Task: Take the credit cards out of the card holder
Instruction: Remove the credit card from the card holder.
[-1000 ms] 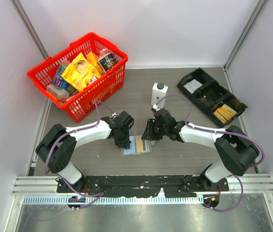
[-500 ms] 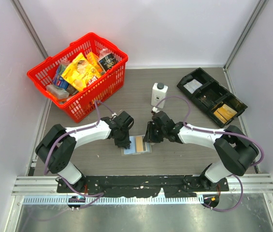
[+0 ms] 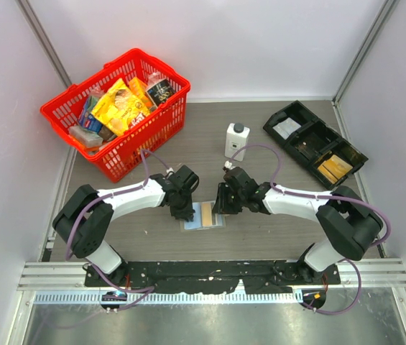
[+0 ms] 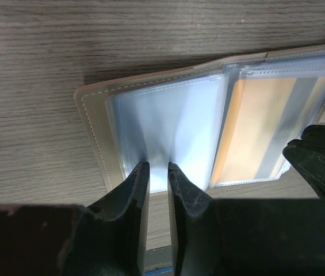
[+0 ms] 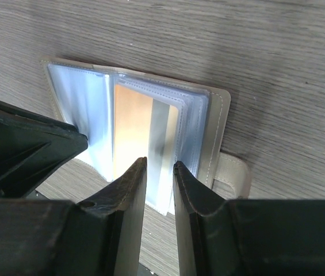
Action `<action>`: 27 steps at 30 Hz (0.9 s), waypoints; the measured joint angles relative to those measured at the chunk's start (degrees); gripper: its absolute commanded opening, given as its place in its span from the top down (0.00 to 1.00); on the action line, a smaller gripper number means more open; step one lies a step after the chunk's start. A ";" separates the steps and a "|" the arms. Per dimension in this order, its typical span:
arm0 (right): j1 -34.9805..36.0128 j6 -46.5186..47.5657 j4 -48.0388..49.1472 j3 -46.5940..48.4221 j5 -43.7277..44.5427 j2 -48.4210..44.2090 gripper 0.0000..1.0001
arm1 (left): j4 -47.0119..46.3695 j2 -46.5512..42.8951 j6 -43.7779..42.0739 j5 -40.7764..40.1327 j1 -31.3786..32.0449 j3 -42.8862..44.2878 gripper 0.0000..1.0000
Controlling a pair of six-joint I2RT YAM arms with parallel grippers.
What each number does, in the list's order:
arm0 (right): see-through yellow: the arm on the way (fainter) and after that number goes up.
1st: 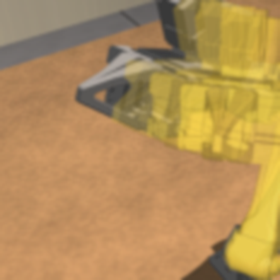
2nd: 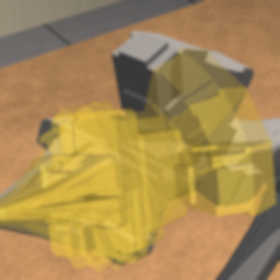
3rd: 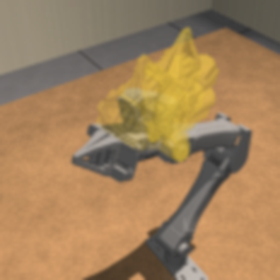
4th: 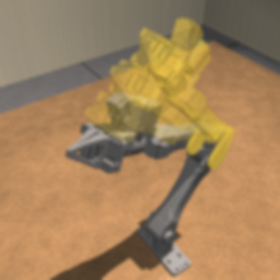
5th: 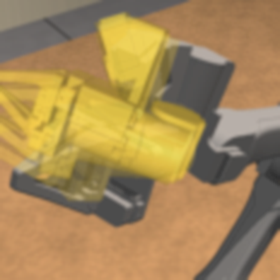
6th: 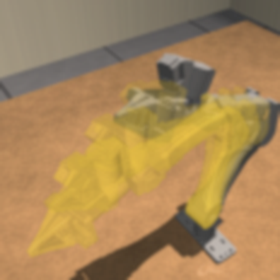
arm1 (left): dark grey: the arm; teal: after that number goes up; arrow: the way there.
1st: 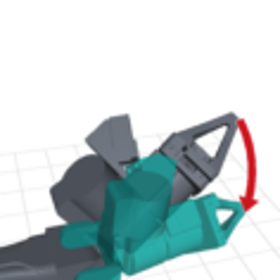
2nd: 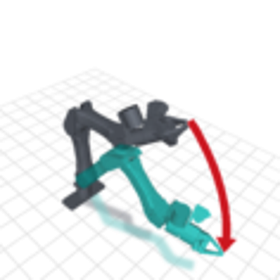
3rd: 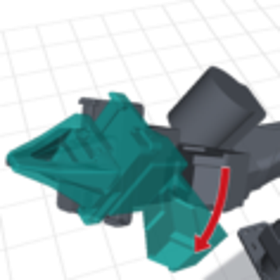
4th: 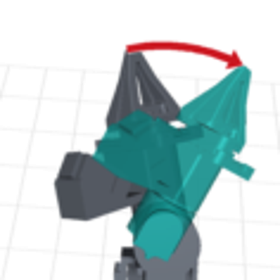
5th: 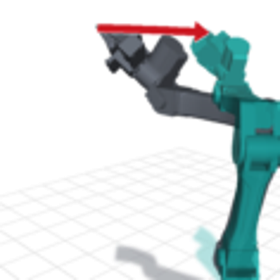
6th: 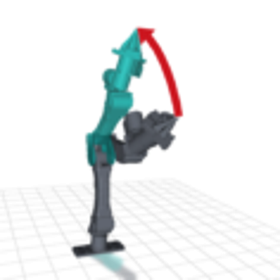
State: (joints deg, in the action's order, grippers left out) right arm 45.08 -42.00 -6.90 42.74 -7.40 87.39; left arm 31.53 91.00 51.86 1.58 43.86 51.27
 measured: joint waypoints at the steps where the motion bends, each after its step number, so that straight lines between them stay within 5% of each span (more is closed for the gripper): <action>1: 0.09 0.02 0.00 0.07 0.00 0.02 0.70 | 0.00 0.00 0.00 0.02 0.00 -0.02 0.78; 27: 3.34 0.02 4.76 4.92 -8.41 0.68 0.68 | -0.98 -7.21 2.62 -2.86 0.00 -3.50 0.76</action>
State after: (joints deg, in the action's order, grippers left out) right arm 48.42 -41.98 -2.13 47.66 -15.81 88.07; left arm 30.55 83.79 54.48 -1.28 43.86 47.77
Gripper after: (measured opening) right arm 0.310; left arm 0.231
